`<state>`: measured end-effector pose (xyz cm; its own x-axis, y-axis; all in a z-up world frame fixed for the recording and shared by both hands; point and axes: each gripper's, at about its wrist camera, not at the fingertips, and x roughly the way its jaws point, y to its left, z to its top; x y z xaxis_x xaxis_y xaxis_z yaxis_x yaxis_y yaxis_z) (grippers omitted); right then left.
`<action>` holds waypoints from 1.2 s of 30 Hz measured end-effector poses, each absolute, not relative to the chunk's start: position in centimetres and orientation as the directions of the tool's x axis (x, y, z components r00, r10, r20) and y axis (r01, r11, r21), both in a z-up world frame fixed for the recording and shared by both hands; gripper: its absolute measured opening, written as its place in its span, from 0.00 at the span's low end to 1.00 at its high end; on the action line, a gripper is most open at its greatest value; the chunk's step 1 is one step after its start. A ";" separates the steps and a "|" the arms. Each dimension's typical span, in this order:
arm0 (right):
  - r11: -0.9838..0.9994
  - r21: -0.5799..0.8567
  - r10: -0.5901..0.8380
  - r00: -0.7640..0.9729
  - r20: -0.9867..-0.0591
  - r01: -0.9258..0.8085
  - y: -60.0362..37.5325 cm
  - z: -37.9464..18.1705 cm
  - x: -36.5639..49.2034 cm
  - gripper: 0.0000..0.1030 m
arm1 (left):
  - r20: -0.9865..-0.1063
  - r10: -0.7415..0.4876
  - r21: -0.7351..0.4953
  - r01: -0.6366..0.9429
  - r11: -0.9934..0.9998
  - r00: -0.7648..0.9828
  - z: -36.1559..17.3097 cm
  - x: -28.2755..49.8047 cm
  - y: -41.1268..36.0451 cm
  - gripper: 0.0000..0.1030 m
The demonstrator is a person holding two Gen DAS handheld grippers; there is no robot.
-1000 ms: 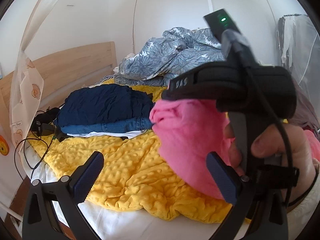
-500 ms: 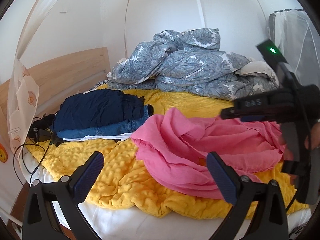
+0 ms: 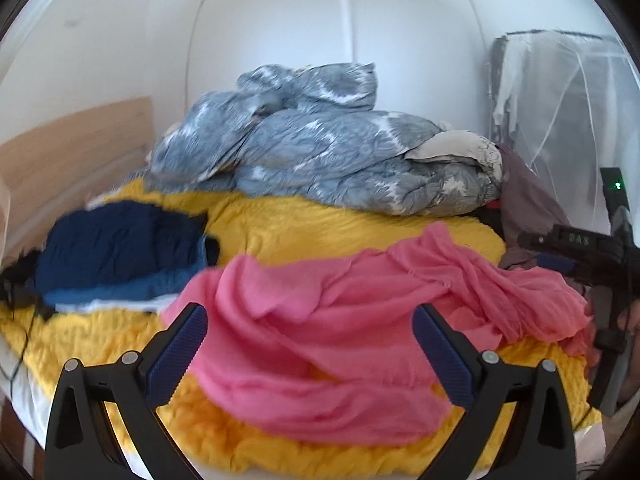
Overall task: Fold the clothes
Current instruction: 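Lay the pink shirt flat on the yellow blanket and open the right tool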
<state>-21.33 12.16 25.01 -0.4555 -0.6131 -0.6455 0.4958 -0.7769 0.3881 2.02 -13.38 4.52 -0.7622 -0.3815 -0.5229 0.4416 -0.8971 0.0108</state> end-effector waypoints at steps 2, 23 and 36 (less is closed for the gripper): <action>-0.774 0.357 -0.606 -0.447 -0.659 0.523 12.1 24.8 -21.4 0.64 | -0.520 -0.383 0.025 0.434 -0.901 -0.764 4.9 -0.6 -13.5 1.00; -0.637 0.161 -0.573 -0.324 -0.753 0.754 0.7 19.3 -23.4 0.64 | -0.758 -0.387 0.084 0.510 -0.856 -0.524 -4.2 -8.4 -20.1 1.00; -0.671 -0.017 -0.443 -0.419 -0.793 0.741 -4.9 15.7 -25.3 0.64 | -0.840 -0.392 0.201 0.456 -0.867 -0.375 -8.3 -7.4 -21.0 1.00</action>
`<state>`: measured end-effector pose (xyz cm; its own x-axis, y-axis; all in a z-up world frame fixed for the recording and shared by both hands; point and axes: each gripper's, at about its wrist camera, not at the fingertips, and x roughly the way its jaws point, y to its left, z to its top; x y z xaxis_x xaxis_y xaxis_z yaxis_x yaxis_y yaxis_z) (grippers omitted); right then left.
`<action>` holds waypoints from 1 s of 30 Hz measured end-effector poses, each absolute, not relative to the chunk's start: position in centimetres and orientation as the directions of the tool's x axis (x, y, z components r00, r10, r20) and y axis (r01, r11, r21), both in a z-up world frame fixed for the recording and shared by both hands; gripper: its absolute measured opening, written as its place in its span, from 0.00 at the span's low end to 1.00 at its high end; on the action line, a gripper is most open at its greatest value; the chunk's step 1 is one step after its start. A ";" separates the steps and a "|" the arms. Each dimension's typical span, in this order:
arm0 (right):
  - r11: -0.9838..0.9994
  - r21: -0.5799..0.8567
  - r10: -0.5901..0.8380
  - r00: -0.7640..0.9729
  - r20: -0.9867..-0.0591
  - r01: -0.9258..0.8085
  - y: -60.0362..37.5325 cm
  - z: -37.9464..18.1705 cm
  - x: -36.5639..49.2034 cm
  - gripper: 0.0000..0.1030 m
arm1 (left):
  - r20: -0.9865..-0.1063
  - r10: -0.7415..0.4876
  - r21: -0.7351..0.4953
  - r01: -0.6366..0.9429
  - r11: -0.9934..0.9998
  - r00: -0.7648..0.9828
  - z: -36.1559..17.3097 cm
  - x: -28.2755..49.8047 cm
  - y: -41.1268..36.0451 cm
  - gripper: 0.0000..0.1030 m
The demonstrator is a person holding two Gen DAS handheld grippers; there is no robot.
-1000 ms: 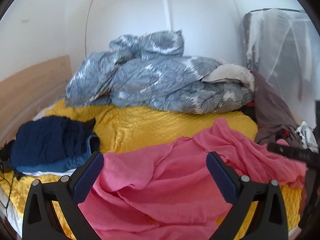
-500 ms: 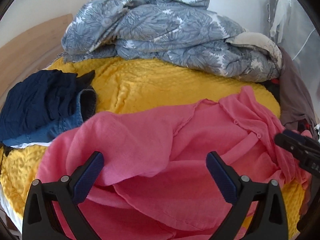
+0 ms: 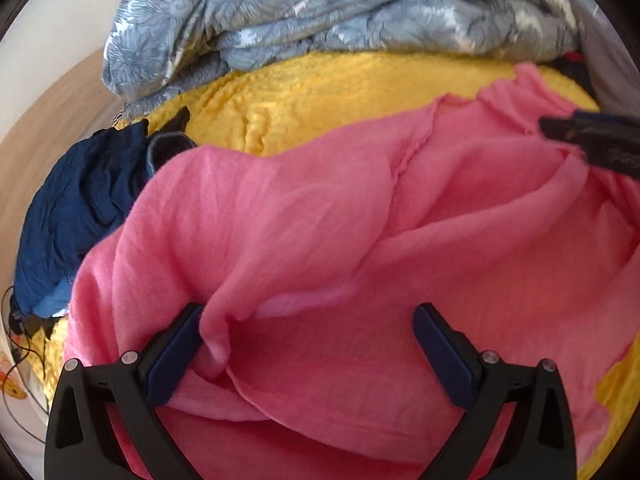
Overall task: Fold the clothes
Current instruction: 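Lay the pink shirt flat on the yellow blanket and open the right tool, then grasp the pink shirt near its buttons with the right tool and lift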
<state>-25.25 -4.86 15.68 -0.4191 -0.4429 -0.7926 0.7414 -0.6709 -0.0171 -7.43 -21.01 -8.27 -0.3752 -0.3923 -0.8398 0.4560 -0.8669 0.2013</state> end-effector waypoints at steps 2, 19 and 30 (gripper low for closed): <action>-0.663 0.073 -0.491 -0.358 -0.794 0.745 -5.5 15.6 -26.0 0.64 | -0.838 -0.350 0.121 0.483 -0.867 -0.418 -7.2 -6.8 -21.6 1.00; -0.702 -0.045 -0.339 -0.390 -0.856 0.711 -7.5 11.2 -28.5 0.26 | -0.801 -0.321 -0.018 0.556 -0.831 -0.505 -4.7 -6.0 -24.0 1.00; -0.720 0.109 -0.493 -0.394 -0.776 0.685 -4.8 15.7 -29.1 0.10 | -0.775 -0.298 -0.150 0.620 -0.770 -0.557 -3.1 -5.5 -26.5 1.00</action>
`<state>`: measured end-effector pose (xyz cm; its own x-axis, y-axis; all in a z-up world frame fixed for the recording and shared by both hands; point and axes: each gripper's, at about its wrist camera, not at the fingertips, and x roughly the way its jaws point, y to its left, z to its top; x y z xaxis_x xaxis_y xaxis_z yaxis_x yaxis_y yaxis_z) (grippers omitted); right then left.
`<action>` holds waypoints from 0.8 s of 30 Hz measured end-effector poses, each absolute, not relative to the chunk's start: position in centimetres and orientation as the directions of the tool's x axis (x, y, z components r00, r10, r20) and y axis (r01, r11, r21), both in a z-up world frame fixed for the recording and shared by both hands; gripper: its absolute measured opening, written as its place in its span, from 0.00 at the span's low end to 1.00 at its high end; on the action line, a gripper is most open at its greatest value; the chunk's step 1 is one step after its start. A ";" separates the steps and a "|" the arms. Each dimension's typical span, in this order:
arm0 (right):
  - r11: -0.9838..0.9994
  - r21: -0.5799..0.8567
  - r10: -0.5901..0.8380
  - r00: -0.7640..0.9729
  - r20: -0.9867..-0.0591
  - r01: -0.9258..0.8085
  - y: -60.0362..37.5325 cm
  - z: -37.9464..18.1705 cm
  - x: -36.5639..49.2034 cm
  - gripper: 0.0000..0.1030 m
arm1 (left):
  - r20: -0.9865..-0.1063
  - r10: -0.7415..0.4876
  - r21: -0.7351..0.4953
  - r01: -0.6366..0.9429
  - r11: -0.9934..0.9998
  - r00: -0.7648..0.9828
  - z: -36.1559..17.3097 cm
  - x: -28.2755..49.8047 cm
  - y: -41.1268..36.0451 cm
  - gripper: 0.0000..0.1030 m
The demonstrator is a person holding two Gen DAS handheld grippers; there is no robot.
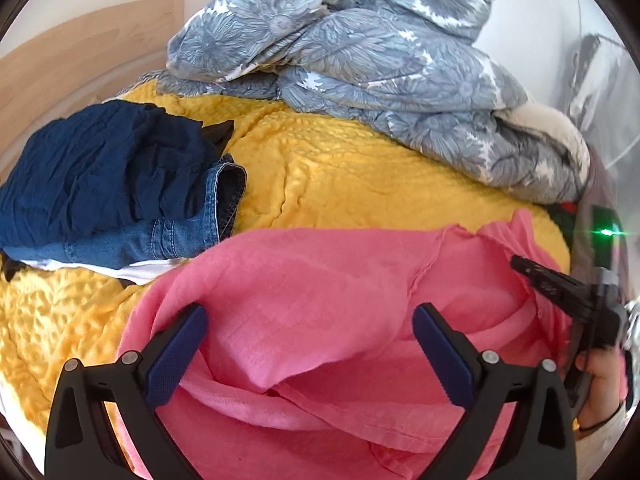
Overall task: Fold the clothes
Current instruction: 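Grasp the pink shirt near its buttons with the right tool and lift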
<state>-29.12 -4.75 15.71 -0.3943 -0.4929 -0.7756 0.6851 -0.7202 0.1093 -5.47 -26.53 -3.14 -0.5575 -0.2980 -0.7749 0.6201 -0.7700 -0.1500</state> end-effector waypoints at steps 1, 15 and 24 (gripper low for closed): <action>-0.719 0.135 -0.516 -0.393 -0.761 0.682 -4.3 16.5 -29.2 0.09 | -0.773 -0.296 -0.160 0.623 -0.765 -0.562 -3.0 -5.5 -26.5 1.00; -0.681 0.287 -0.719 -0.542 -0.434 0.674 4.8 29.6 -26.3 0.09 | -0.728 -0.251 -0.203 0.551 -0.809 -0.637 -1.2 -6.5 -23.0 1.00; -0.602 0.290 -0.795 -0.523 -0.307 0.744 6.9 34.1 -22.0 0.09 | -0.670 -0.062 -0.297 0.343 -0.891 -0.740 0.8 -7.5 -18.3 1.00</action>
<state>-22.03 6.87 34.14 -0.5231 -0.7950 -0.3071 0.7441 -0.6017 0.2903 -7.50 -18.28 0.81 -0.7399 -0.0617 -0.6699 0.3434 -0.8909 -0.2972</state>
